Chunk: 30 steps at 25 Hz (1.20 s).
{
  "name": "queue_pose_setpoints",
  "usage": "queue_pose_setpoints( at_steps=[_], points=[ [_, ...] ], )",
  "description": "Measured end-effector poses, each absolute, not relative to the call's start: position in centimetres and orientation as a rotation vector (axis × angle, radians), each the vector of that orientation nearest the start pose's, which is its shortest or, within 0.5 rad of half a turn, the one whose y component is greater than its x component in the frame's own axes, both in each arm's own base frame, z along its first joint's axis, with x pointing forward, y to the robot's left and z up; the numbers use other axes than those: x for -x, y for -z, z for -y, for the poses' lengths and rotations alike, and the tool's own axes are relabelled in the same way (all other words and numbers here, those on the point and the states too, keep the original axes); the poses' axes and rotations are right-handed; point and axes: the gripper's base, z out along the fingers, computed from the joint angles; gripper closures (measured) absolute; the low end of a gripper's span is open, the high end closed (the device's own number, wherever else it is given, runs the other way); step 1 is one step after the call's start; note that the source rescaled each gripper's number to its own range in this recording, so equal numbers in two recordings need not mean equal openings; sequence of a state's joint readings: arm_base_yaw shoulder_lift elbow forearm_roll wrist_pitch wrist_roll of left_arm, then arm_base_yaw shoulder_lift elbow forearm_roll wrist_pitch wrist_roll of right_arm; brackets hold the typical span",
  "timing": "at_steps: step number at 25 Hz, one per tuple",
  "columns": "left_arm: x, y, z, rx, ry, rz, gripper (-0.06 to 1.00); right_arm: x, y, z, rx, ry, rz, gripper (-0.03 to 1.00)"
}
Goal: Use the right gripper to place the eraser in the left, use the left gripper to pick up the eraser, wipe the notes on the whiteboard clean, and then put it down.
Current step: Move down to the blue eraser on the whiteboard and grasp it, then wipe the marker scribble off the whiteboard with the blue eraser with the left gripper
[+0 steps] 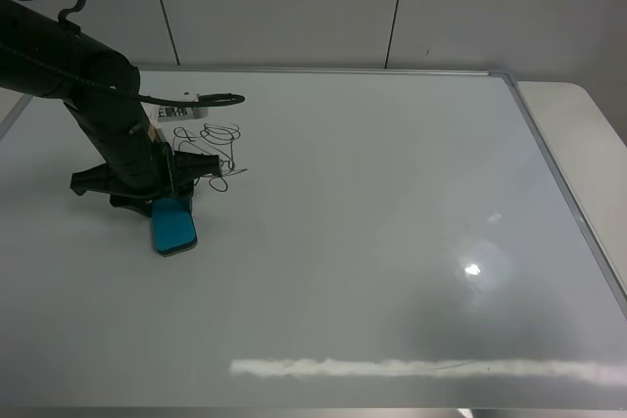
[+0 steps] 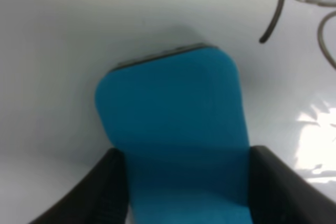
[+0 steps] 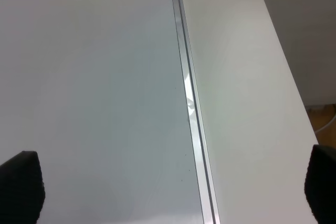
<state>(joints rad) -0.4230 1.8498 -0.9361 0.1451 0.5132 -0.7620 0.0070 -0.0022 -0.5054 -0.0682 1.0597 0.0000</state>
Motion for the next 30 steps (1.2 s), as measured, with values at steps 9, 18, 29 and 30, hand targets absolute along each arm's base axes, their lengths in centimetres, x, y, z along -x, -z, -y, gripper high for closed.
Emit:
queue_pose_setpoints(
  at_steps=[9,18,29,30],
  points=[
    [-30.3,-14.5,12.8,0.100,0.047,-2.890,0.94,0.6,-27.9,0.5,0.004,0.077,-2.034,-0.03],
    [-34.0,-16.7,14.7,-0.211,0.063,-2.800,0.94,0.6,-27.9,0.5,0.004,0.077,-2.034,-0.03],
    [-34.8,-12.7,19.0,-0.533,0.107,-2.838,0.94,0.6,-27.9,0.5,0.004,0.077,-2.034,-0.03],
    [-34.9,-12.5,19.0,-0.542,0.107,-2.842,0.94,0.6,-27.9,0.5,0.004,0.077,-2.034,-0.03]
  ],
)
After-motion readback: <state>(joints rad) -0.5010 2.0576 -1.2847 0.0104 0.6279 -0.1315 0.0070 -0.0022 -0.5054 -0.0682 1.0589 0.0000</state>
